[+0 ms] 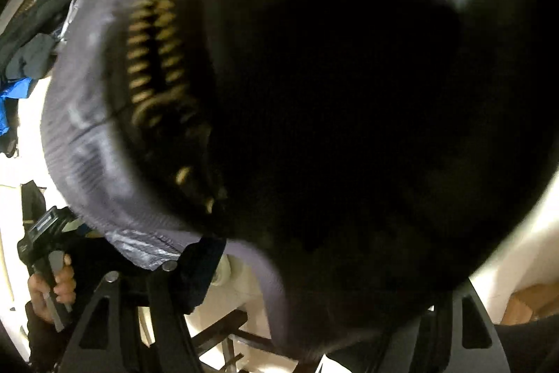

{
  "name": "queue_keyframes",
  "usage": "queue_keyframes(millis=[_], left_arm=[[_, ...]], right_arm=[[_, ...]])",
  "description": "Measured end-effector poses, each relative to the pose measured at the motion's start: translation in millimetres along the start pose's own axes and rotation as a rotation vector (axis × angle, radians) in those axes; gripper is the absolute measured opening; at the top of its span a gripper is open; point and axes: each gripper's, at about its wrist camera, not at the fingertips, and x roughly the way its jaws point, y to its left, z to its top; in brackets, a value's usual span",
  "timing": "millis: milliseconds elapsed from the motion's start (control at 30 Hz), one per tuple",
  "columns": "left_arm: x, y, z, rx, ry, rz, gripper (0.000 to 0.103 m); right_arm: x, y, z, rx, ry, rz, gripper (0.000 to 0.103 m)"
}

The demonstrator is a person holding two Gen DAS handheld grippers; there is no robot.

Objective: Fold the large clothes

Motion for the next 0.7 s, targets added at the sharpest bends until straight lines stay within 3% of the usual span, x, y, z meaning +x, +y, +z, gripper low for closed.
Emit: queue_keyframes(millis=[33,67,100,133,167,200,267,333,500,700], left_arm=[[0,-4,1,0.019,-0.012,0.003,0.087],[0,-8,1,0.042,-0.026,-0.002,0.081],[0,-10,1,0.056,-0.033,-0.026,0.073],[0,-14,0,0.075,-0.025,-0.069,0.053],[-4,-14,3,0.098,-0.03,-0.077,0.047],[-5,-17,1,0.118,-0.041,-0.076,0.042],[-9,-20,0,0.133,-0.047,-0.109,0.02],[-15,-18,-3,0.125,-0.041,-0.158,0.011],[-45,-27,-19,0.176,-0.036,-0.269,0.009],[-106,-36,-32,0.264,-0.07,-0.439,0.008]], right_arm=[[-3,4,-1,-0.023,-0.015,0.008,0.072],[-6,8,-2,-0.041,-0.031,0.011,0.063],[-13,13,-4,-0.067,-0.052,0.01,0.056],[-18,15,-5,-0.077,-0.066,0.007,0.051],[-25,16,-7,-0.083,-0.084,0.004,0.039],[-31,16,-10,-0.085,-0.1,0.004,0.035],[-44,16,-15,-0.09,-0.134,0.012,0.029],[-60,18,-22,-0.097,-0.174,0.027,0.026],[-97,35,-67,-0.158,-0.225,0.055,0.021],[-157,52,-72,-0.216,-0.305,0.153,0.021]])
